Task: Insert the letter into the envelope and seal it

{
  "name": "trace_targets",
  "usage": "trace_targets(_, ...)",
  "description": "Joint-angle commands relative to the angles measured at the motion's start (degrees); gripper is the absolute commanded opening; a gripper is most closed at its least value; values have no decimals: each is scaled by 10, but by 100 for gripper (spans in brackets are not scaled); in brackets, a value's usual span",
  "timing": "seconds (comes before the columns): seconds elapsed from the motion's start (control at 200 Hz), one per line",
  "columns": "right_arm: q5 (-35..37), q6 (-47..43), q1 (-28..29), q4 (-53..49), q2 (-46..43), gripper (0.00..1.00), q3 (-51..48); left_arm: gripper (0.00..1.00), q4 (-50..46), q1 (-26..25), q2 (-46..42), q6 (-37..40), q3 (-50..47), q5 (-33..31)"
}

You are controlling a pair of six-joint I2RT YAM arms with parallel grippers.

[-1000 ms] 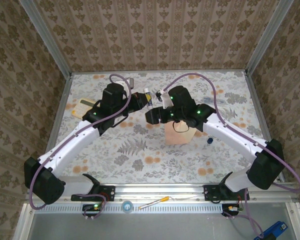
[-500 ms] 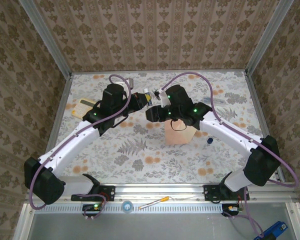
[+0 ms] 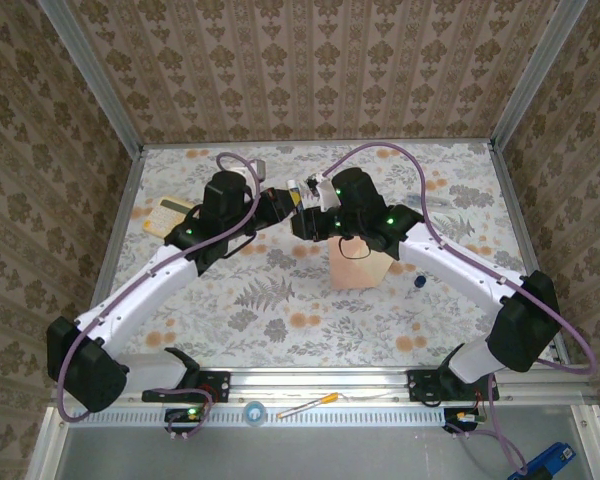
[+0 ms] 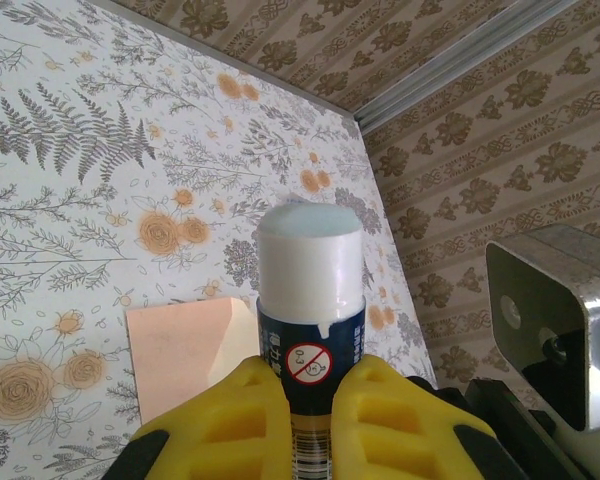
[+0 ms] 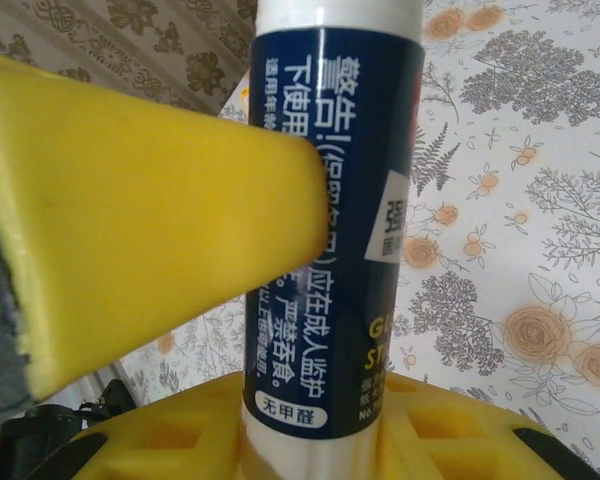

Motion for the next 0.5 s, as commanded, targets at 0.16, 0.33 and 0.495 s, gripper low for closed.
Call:
trace_targets(0.16,-25,4,-7,22,-13,37,-19,8,15,-4,-18,0,8,6)
trace_targets(0.33,-27,8,-11,27,-23,37,-38,8,13,-1,-13,3,14,7)
trace_targets(0.495,-34,11,-17,34,-27,35,-47,8,13,0,-9,3,20,9)
